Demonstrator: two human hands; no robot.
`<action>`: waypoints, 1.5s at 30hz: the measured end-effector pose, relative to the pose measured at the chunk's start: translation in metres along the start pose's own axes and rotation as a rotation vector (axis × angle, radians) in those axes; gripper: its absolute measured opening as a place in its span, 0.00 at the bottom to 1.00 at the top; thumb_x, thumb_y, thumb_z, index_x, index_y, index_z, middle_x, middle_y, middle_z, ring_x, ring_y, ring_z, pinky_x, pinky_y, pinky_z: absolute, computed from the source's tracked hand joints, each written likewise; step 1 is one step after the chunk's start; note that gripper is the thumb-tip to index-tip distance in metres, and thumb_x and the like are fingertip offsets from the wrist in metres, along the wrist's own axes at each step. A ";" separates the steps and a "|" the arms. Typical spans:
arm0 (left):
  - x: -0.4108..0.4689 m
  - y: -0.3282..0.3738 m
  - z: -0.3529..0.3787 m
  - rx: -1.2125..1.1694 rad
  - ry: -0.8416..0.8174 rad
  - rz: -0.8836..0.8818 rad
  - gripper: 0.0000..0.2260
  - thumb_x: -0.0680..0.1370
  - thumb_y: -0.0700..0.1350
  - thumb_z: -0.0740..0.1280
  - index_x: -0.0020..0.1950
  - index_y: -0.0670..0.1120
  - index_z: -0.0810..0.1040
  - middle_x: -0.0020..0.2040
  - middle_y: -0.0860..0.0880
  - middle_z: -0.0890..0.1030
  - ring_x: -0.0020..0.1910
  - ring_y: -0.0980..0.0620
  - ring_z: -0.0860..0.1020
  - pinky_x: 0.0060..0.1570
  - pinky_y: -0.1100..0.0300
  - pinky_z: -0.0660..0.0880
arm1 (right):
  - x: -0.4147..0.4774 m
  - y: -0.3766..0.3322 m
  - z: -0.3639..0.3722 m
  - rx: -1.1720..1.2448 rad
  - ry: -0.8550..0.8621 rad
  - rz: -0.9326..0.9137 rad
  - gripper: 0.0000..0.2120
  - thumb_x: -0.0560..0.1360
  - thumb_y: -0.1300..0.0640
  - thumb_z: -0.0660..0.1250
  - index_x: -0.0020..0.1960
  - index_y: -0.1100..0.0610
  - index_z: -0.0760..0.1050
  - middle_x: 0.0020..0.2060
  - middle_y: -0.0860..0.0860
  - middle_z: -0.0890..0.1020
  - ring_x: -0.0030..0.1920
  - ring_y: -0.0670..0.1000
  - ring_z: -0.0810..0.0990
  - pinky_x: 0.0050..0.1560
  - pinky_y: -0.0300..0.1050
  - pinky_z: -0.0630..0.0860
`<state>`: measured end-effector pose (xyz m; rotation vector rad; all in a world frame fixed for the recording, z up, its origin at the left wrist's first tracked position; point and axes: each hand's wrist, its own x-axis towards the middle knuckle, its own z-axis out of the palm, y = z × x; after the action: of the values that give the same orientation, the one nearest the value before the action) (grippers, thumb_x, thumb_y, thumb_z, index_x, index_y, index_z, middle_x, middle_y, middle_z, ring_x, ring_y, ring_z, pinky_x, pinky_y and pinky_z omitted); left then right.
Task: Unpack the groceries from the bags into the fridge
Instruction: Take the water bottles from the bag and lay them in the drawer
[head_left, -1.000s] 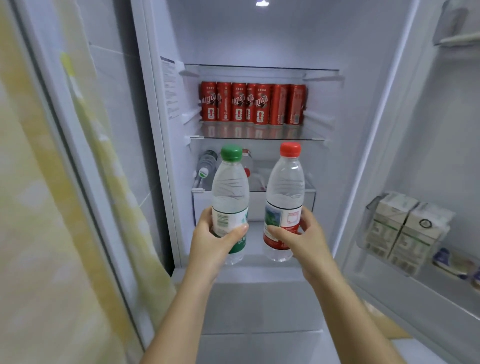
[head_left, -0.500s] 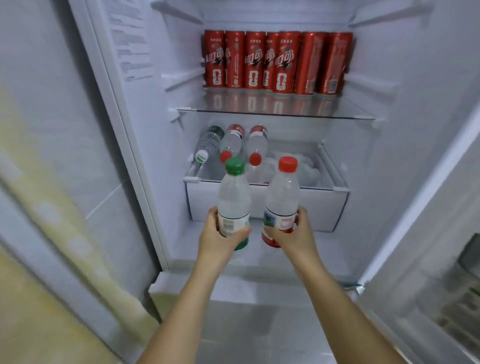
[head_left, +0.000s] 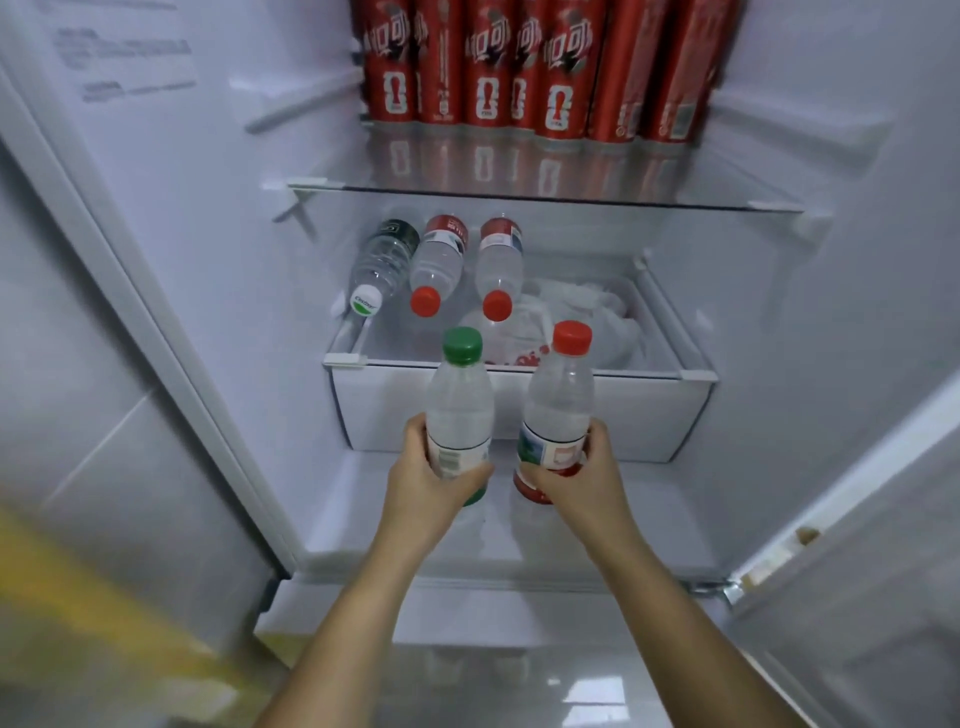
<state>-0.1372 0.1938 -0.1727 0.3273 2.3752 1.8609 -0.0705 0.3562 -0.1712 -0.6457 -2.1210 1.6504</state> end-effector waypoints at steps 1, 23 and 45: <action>0.001 0.001 -0.001 0.000 -0.016 0.002 0.28 0.67 0.43 0.79 0.62 0.53 0.69 0.51 0.60 0.80 0.47 0.65 0.79 0.50 0.58 0.78 | 0.001 0.000 -0.001 -0.011 -0.011 0.003 0.31 0.65 0.61 0.79 0.60 0.47 0.67 0.48 0.40 0.79 0.48 0.39 0.80 0.45 0.33 0.75; 0.059 0.086 0.000 0.066 0.047 0.416 0.09 0.76 0.41 0.69 0.53 0.51 0.73 0.43 0.58 0.78 0.44 0.64 0.77 0.43 0.67 0.75 | 0.034 -0.100 -0.023 -0.488 0.166 -0.285 0.19 0.72 0.39 0.70 0.56 0.49 0.75 0.46 0.46 0.76 0.43 0.44 0.74 0.39 0.38 0.68; 0.063 0.078 0.002 0.037 0.048 0.442 0.09 0.77 0.41 0.67 0.54 0.51 0.71 0.41 0.56 0.78 0.40 0.57 0.78 0.41 0.52 0.78 | 0.016 -0.165 -0.069 -0.018 0.751 -0.540 0.14 0.71 0.56 0.71 0.32 0.50 0.68 0.26 0.44 0.69 0.28 0.40 0.68 0.33 0.30 0.64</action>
<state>-0.1901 0.2283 -0.0949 0.8840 2.5280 2.0090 -0.0660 0.3864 0.0059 -0.5191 -1.5617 0.8981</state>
